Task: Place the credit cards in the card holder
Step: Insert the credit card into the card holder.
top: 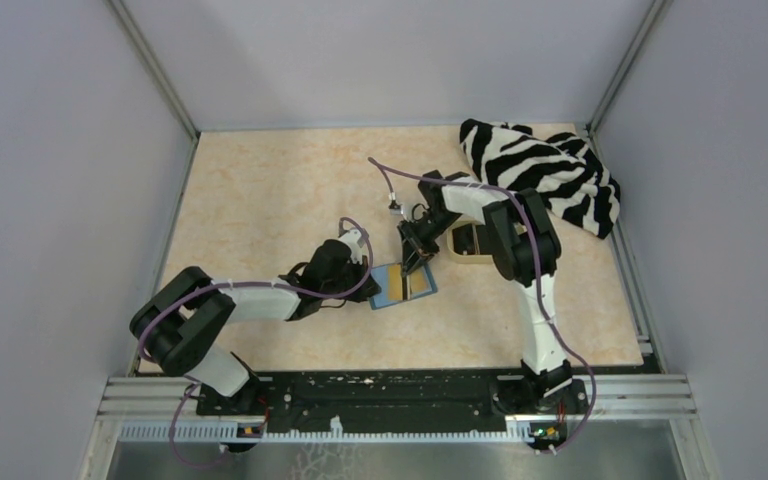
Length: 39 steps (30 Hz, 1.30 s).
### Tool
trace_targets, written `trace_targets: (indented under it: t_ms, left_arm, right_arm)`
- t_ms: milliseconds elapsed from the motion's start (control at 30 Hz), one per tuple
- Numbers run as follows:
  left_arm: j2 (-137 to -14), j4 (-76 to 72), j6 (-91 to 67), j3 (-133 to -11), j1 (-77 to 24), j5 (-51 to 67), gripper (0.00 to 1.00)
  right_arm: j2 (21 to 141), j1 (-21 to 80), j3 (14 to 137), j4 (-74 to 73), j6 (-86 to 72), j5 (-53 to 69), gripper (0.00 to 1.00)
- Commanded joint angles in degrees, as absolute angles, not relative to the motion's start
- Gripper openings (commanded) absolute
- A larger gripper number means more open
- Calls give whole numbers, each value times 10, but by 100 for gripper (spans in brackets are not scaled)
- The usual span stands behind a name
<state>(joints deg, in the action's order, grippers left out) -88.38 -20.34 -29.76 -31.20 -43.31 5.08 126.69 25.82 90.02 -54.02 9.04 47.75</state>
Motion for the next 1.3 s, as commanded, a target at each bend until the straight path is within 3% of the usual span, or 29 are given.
trace_targets:
  t_ms: [0, 900, 1267]
  left_arm:
    - [-877, -190, -285, -301, -432, 50, 0]
    - [-870, -187, -278, -305, -432, 45, 0]
    - [-832, -197, -280, -307, -432, 67, 0]
  right_arm:
    - [1295, 272, 918, -546, 111, 416, 0]
    - [1373, 294, 1037, -641, 135, 413, 0]
    - [1386, 302, 1086, -658, 140, 414, 10]
